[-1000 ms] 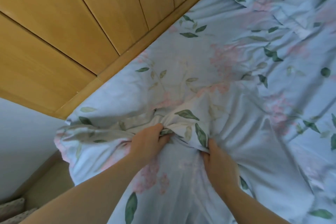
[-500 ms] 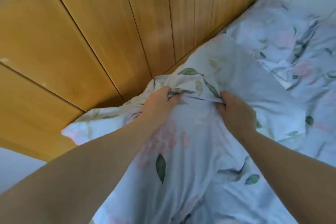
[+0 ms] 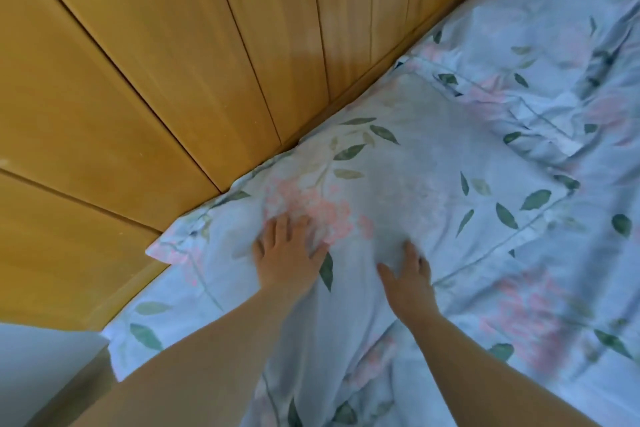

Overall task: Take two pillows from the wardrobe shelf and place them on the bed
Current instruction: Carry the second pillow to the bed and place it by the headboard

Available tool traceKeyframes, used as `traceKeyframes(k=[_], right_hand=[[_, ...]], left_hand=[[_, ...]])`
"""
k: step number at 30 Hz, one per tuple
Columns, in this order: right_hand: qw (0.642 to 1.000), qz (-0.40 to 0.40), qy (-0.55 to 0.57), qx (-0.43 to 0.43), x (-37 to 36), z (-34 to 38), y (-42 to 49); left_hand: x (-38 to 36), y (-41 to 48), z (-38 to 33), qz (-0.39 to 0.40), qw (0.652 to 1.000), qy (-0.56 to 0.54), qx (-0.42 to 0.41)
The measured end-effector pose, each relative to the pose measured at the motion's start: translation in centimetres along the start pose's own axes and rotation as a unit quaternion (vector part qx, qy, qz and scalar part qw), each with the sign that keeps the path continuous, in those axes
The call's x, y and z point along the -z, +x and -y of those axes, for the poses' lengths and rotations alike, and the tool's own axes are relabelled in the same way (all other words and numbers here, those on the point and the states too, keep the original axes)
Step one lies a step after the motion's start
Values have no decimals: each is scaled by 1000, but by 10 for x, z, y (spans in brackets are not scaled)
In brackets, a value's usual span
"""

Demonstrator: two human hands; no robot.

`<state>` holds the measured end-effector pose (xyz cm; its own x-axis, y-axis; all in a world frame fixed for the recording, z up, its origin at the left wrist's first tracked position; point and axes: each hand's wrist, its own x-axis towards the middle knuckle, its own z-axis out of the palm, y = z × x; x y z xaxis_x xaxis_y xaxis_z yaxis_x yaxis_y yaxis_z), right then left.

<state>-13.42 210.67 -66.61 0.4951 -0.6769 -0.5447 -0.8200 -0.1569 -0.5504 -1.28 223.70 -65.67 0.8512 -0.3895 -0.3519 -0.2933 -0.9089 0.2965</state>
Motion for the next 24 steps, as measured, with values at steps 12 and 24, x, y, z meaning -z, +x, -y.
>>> traceKeyframes(k=[12, 24], right_hand=[[859, -12, 477, -183, -49, 4, -8], [920, -44, 389, 24, -12, 17, -20]], left_hand=[[10, 1, 70, -133, 783, -475, 378], [19, -35, 100, -90, 722, -632, 267]])
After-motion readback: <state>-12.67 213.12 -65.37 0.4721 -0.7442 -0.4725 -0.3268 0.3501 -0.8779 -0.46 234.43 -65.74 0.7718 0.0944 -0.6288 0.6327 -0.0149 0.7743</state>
